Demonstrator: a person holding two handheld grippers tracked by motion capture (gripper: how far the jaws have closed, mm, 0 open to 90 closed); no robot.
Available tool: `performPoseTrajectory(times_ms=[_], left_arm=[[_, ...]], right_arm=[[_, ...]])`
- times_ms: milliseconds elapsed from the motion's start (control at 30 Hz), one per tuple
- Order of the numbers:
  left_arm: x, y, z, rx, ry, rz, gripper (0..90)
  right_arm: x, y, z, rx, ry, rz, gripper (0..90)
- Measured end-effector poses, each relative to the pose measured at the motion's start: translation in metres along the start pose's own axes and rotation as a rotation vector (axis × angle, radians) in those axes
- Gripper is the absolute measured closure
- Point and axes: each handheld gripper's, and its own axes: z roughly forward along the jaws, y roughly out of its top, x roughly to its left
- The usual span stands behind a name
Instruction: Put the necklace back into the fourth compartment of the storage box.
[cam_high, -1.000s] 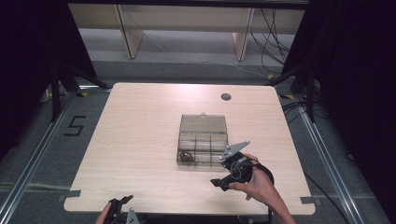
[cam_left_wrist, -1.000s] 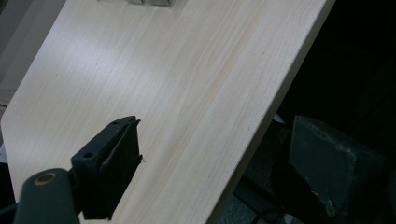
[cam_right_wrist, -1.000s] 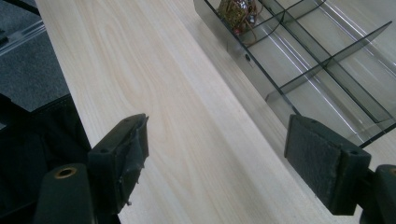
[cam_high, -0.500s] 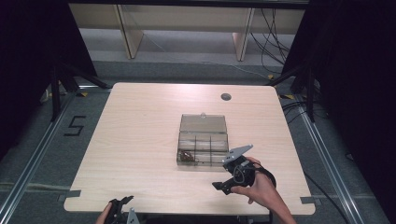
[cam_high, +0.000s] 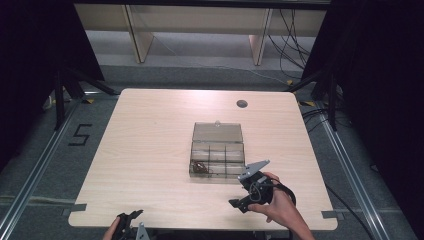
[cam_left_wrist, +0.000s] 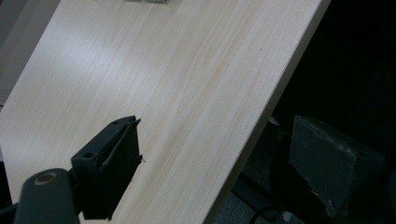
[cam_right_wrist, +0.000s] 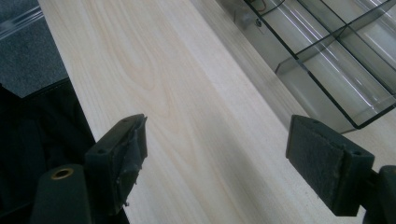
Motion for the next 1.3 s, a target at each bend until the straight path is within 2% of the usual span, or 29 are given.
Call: performPoseTrajectory(times_ms=[33, 67, 167, 200, 267, 300, 333, 400, 567, 600, 633, 700, 733, 767, 800, 933, 967, 1000, 1033, 1067, 1167, 1200, 1300], left_arm=[[0.000, 0.000, 0.000, 0.000, 0.000, 0.000, 15.8], [0.000, 0.000, 0.000, -0.007, 0.002, -0.007, 15.8], [0.000, 0.000, 0.000, -0.011, 0.004, -0.012, 15.8], [0.000, 0.000, 0.000, -0.005, 0.003, -0.011, 15.8], [0.000, 0.000, 0.000, -0.006, 0.004, -0.010, 15.8], [0.000, 0.000, 0.000, -0.008, -0.001, -0.019, 15.8], [0.000, 0.000, 0.000, -0.008, 0.000, -0.022, 15.8], [0.000, -0.001, 0.000, -0.002, 0.005, -0.013, 15.8], [0.000, -0.001, 0.000, -0.006, 0.001, -0.021, 15.8], [0.000, -0.001, 0.000, -0.008, 0.002, -0.021, 15.8], [0.000, -0.001, 0.000, -0.009, 0.002, -0.022, 15.8], [0.000, -0.001, 0.000, -0.005, 0.001, -0.021, 15.8], [0.000, -0.001, 0.000, 0.001, 0.006, -0.011, 15.8], [0.000, -0.001, 0.000, -0.001, 0.007, -0.012, 15.8], [0.000, -0.001, 0.000, -0.003, 0.006, -0.012, 15.8], [0.000, -0.001, 0.001, -0.003, 0.000, -0.013, 15.8], [0.000, -0.001, 0.000, 0.001, -0.001, -0.010, 15.8], [0.000, -0.001, 0.001, 0.003, -0.001, -0.006, 15.8], [0.000, -0.001, 0.001, 0.003, -0.001, -0.006, 15.8], [-0.001, -0.001, 0.001, 0.001, -0.003, -0.008, 15.8], [-0.001, -0.001, 0.001, 0.000, -0.003, -0.007, 15.8], [-0.001, -0.001, 0.001, -0.002, -0.001, -0.011, 15.8], [0.000, -0.001, 0.001, 0.012, -0.002, -0.009, 15.8]], right_arm=[[-0.002, 0.000, 0.000, -0.010, 0.007, -0.020, 21.3], [-0.001, -0.001, -0.001, -0.012, -0.009, -0.013, 21.4], [0.001, -0.004, 0.000, -0.012, -0.010, 0.015, 21.3], [0.001, -0.005, 0.000, -0.021, 0.009, 0.010, 21.2], [0.001, -0.006, -0.001, -0.012, -0.009, 0.003, 21.2], [0.001, -0.007, 0.000, -0.022, 0.017, -0.007, 21.2], [0.001, -0.007, 0.001, -0.018, 0.004, -0.011, 21.3], [0.001, -0.008, 0.001, -0.016, 0.005, -0.014, 21.2], [0.003, -0.009, 0.000, -0.008, 0.012, 0.003, 21.1], [0.002, -0.010, 0.002, -0.027, 0.019, -0.017, 21.1], [0.003, -0.011, 0.000, -0.012, 0.008, 0.002, 21.1], [0.004, -0.012, 0.001, -0.010, 0.018, 0.002, 21.0], [0.005, -0.013, 0.002, -0.012, 0.001, 0.019, 21.0], [0.004, -0.014, 0.002, -0.014, 0.004, 0.006, 21.0], [0.005, -0.015, 0.001, 0.003, 0.017, 0.020, 20.8], [0.005, -0.017, 0.003, -0.017, 0.005, 0.013, 20.6], [0.005, -0.018, 0.002, -0.010, 0.017, 0.003, 20.5], [0.005, -0.019, 0.002, -0.006, 0.000, 0.007, 19.7], [0.005, -0.020, 0.004, -0.025, 0.022, 0.001, 19.0], [0.004, -0.021, 0.002, -0.007, 0.009, 0.006, 18.5], [0.005, -0.023, 0.001, -0.003, 0.006, 0.025, 18.6], [0.003, -0.024, 0.002, -0.022, 0.024, -0.011, 18.4], [0.005, -0.025, -0.001, -0.016, 0.008, 0.011, 17.8]])
